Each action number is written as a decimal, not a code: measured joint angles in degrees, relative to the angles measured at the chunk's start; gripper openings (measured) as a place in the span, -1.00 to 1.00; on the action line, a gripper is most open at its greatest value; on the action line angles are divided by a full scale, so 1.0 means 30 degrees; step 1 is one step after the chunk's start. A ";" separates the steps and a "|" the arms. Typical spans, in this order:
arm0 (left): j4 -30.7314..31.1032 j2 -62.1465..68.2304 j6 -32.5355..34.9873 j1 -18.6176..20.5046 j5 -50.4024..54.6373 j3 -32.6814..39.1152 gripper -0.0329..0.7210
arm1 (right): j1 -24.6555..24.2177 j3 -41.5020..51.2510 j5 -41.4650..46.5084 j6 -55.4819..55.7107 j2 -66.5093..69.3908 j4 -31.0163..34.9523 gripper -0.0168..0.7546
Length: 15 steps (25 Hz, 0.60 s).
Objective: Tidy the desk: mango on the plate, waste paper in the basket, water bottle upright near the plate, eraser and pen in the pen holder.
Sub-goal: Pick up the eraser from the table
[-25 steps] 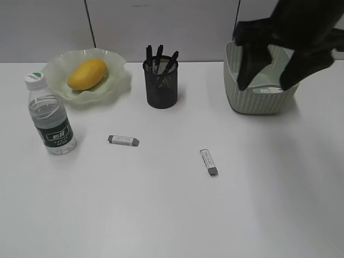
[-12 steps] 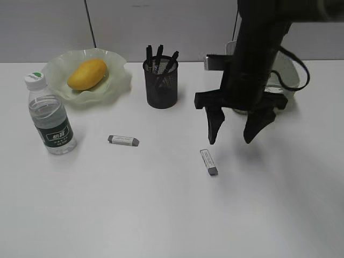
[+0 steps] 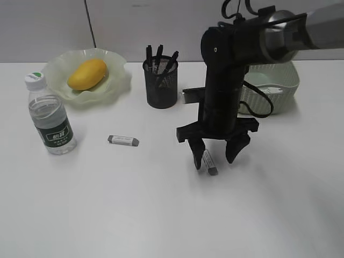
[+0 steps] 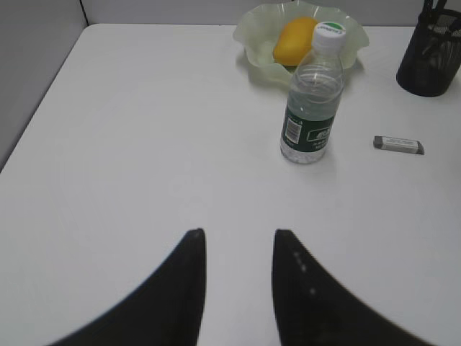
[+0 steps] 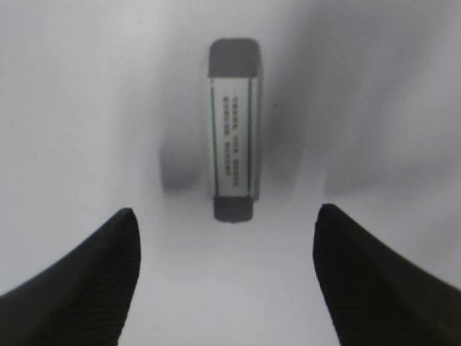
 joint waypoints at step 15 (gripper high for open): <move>0.0000 0.0000 0.0000 0.0000 0.0000 0.0000 -0.26 | 0.0000 -0.1206 -0.1609 0.0000 0.1284 -0.0609 0.42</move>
